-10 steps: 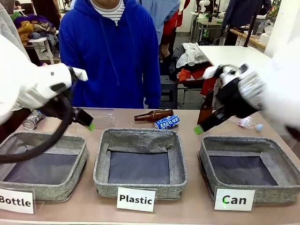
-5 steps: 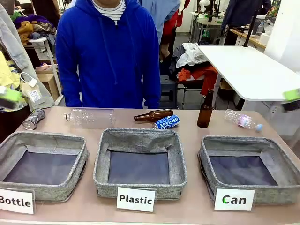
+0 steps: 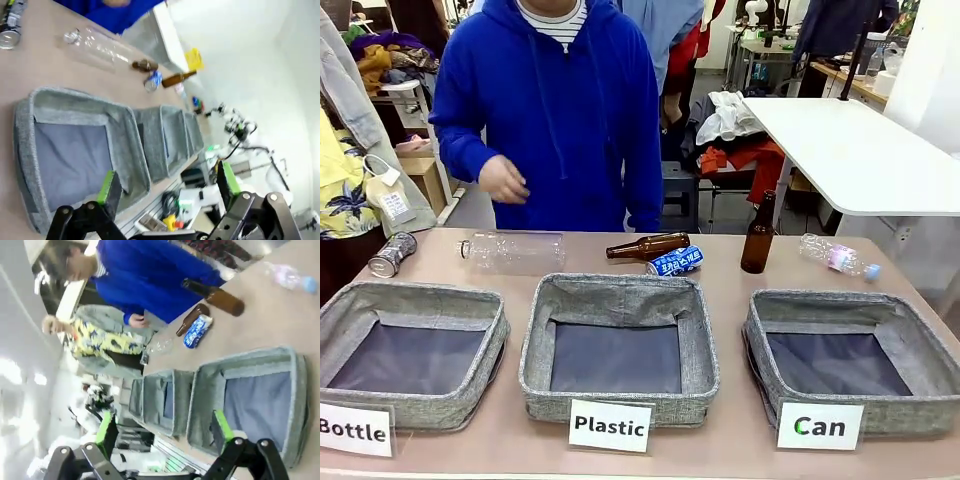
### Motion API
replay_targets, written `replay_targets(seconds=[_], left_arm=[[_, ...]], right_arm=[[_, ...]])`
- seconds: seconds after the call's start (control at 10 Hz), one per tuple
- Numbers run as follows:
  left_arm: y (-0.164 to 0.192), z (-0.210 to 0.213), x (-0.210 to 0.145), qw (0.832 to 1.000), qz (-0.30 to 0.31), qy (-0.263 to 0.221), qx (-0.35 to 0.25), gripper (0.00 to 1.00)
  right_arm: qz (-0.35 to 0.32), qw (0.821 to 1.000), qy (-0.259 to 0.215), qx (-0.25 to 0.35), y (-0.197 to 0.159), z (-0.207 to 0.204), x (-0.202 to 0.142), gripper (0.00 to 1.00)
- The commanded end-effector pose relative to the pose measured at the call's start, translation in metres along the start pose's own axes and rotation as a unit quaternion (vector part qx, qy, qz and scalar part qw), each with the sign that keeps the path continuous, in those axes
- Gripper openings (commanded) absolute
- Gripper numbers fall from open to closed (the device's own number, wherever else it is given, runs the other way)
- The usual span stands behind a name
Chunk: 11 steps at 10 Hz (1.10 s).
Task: Sort the can waste into the basket.
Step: Pick up the can waste from the table and place it in the right Fabric basket.
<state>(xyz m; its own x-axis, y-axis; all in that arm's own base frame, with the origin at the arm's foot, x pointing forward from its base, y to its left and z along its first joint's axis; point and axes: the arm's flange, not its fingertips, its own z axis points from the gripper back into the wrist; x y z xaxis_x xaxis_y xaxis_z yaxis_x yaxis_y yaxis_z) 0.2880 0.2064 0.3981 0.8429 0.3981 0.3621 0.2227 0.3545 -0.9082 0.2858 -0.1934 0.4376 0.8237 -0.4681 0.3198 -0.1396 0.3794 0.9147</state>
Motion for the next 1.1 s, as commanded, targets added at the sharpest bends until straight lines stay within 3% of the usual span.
replay_targets(seconds=[0.0, 0.1, 0.2, 0.6, 0.7, 0.8, 1.0], left_arm=[[-0.006, -0.009, 0.001, 0.998, 0.006, -0.054, -0.020, 1.00], [-0.013, -0.019, -0.007, 0.997, 0.001, -0.077, -0.006, 1.00], [0.007, 0.003, 0.002, 0.999, 0.017, -0.032, -0.011, 1.00], [0.007, 0.003, 0.002, 0.999, 0.017, -0.032, -0.011, 1.00], [0.007, 0.003, 0.002, 0.999, 0.017, -0.032, -0.011, 1.00], [0.007, 0.003, 0.002, 0.999, 0.017, -0.032, -0.011, 1.00], [0.007, 0.003, 0.002, 0.999, 0.017, -0.032, -0.011, 1.00]], right_arm=[[-0.039, 0.999, -0.031, 0.020, -0.027, 0.000, 0.010, 1.00], [-0.054, 0.997, -0.061, -0.008, -0.036, 0.002, 0.009, 1.00], [-0.033, 0.999, -0.018, 0.005, -0.021, 0.002, 0.000, 1.00], [-0.054, 0.998, -0.015, -0.003, -0.029, -0.001, -0.001, 1.00], [0.007, 0.998, 0.006, -0.065, 0.002, -0.025, 0.002, 1.00], [0.068, 0.987, 0.041, -0.143, 0.042, -0.063, 0.008, 1.00], [0.183, 0.942, 0.121, -0.253, 0.106, -0.161, 0.020, 1.00]])
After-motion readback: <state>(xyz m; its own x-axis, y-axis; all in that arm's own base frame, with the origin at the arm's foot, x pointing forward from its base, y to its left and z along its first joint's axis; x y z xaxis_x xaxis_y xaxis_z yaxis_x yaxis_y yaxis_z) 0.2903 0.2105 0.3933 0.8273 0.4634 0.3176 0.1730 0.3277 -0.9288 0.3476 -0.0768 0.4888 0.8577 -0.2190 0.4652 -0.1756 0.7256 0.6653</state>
